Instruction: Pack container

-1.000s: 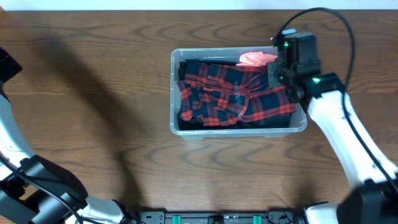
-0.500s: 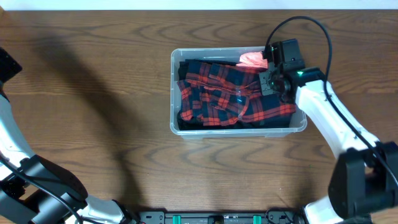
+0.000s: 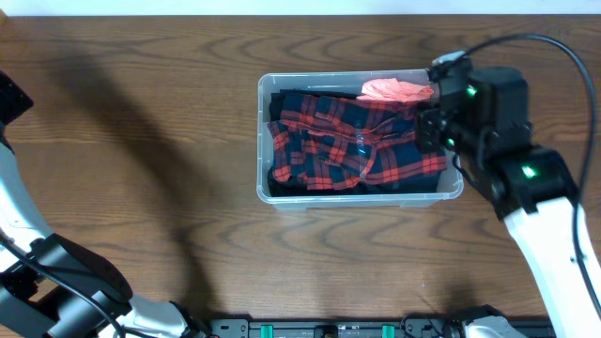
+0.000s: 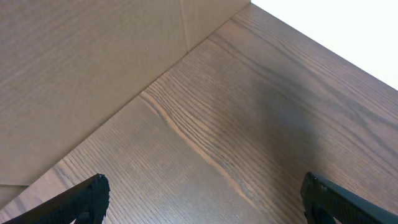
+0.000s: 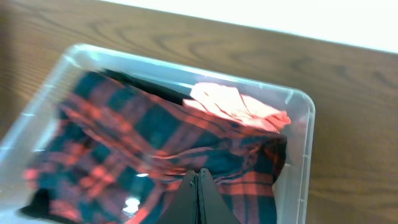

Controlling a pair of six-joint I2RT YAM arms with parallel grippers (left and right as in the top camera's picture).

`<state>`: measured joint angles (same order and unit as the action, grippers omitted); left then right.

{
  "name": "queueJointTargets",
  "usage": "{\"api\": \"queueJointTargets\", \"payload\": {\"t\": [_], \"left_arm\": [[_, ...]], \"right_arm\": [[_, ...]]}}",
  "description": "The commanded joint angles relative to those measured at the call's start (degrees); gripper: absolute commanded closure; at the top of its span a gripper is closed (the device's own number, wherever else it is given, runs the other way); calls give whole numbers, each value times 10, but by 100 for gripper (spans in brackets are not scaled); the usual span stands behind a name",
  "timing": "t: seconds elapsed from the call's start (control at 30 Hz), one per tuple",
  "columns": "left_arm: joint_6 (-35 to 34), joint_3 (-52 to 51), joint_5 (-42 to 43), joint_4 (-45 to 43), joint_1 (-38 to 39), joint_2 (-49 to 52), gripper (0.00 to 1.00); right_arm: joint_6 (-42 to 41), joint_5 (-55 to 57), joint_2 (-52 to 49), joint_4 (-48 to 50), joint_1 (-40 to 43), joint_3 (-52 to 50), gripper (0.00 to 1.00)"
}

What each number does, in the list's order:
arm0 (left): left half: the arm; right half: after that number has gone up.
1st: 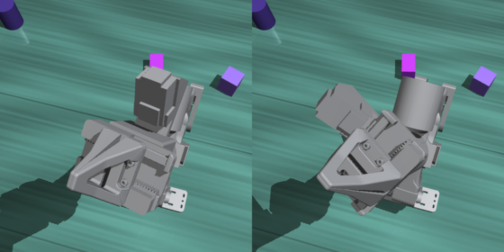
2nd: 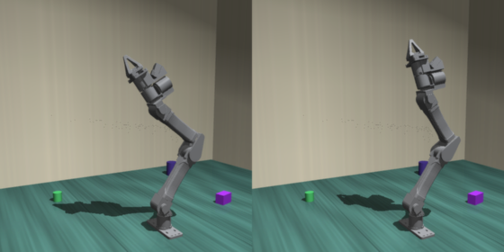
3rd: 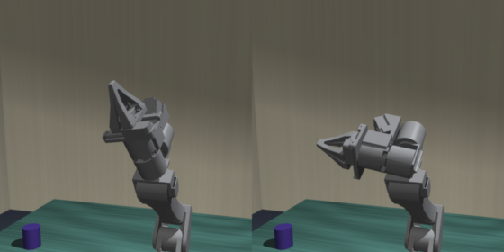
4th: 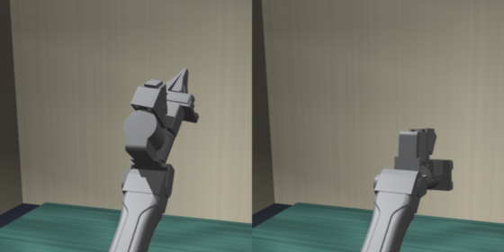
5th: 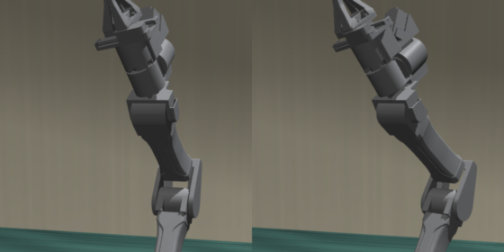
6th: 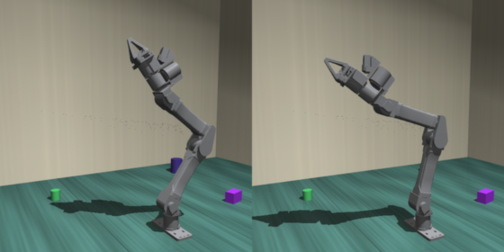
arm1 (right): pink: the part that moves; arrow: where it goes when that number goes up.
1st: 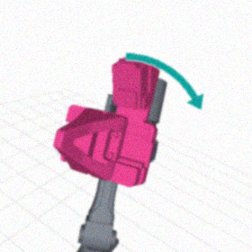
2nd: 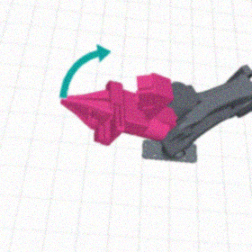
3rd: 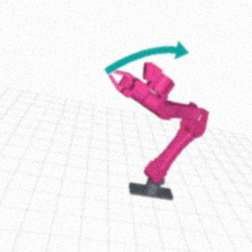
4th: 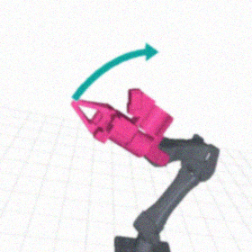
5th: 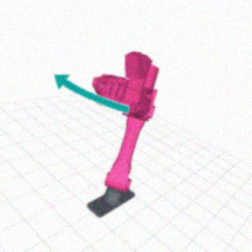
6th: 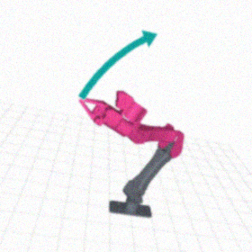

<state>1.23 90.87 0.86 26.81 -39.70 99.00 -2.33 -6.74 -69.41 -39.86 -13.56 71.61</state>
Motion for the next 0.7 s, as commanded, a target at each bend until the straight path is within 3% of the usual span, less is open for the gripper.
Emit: {"api": "queueJointTargets", "payload": {"t": [0.0, 0.33, 0.47, 0.5, 0.57, 0.6, 0.63, 0.67], "left_arm": [[-7, 4, -3, 1, -2, -2, 2], [-7, 4, -3, 1, -2, -2, 2], [-7, 4, -3, 1, -2, -2, 2], [-7, 4, -3, 1, -2, -2, 2], [-7, 4, -3, 1, -2, -2, 2], [-7, 4, -3, 1, -2, -2, 2], [-7, 4, -3, 1, -2, -2, 2], [-7, 4, -3, 1, -2, -2, 2]], "right_arm": [[-4, -38, 59, -5, 0, 2, 95], [-4, -38, 240, -46, 0, 2, 95], [-4, -38, 317, -57, 0, 2, 86], [-4, -38, 332, -59, 0, 2, 80], [-3, -38, 365, -64, 0, 2, 51], [-3, -38, 376, -66, 0, 2, 31], [-4, -38, 388, -69, 0, 2, 1], [-4, -38, 399, -72, 0, 2, 1]]}}
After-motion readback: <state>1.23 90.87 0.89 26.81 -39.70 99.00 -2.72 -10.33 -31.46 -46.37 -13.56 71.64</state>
